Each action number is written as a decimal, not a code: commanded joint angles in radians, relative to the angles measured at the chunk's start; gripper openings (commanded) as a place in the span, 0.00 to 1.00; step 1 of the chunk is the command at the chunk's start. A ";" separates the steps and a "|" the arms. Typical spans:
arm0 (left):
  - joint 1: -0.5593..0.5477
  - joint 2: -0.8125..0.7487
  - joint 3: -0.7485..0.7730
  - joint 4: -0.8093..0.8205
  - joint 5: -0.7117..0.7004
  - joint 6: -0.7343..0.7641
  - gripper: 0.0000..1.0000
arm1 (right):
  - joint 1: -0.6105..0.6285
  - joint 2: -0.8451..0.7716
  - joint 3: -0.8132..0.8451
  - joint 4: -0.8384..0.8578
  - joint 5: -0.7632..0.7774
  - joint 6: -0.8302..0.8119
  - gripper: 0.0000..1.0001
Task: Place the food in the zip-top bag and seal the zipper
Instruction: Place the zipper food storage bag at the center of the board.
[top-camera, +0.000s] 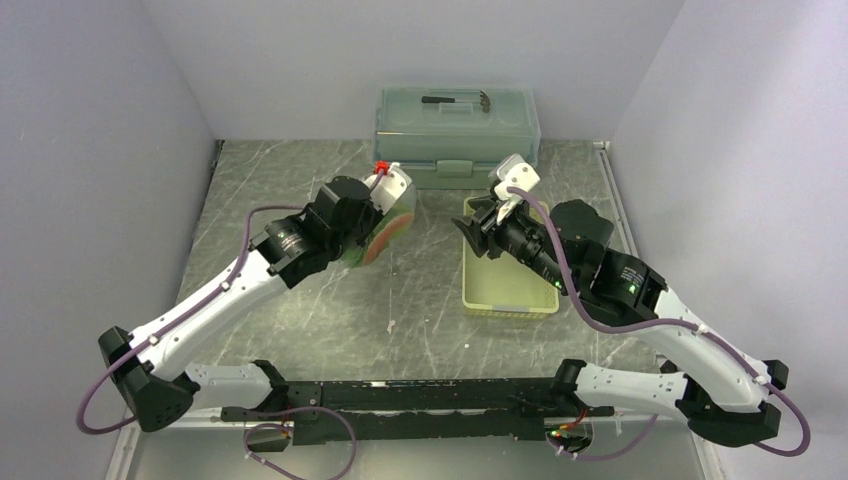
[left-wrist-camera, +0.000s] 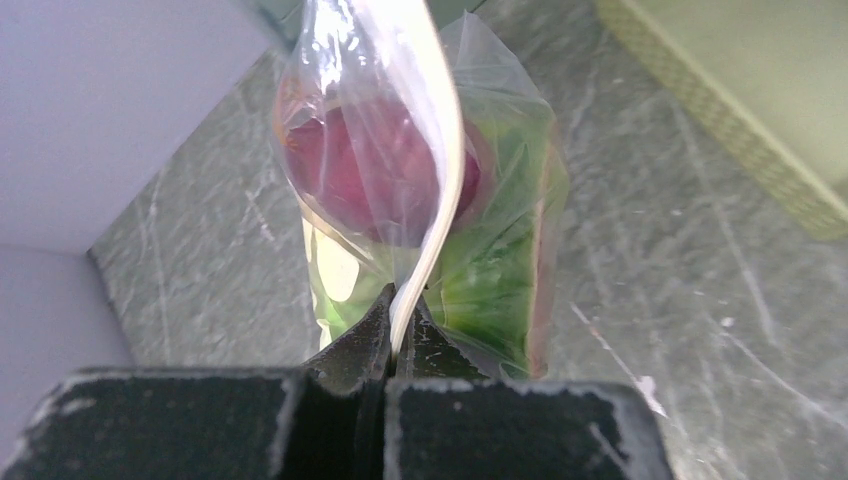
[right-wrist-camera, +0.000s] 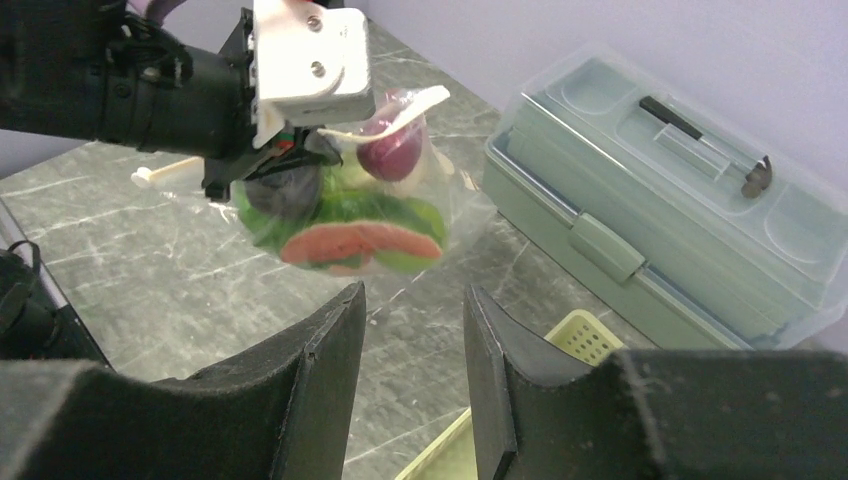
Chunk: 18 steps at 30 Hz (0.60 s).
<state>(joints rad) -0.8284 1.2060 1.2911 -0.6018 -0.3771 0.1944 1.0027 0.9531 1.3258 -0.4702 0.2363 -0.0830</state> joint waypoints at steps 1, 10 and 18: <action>0.069 0.033 0.026 0.151 -0.110 0.088 0.00 | -0.004 -0.030 0.001 0.000 0.060 -0.009 0.45; 0.130 0.175 -0.041 0.328 -0.171 0.210 0.00 | -0.007 -0.087 -0.035 -0.013 0.084 -0.006 0.47; 0.111 0.288 -0.084 0.340 -0.127 0.136 0.00 | -0.009 -0.132 -0.071 -0.010 0.092 0.001 0.49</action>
<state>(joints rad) -0.6994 1.4963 1.2312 -0.3557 -0.5106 0.3397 0.9974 0.8455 1.2713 -0.4873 0.3031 -0.0841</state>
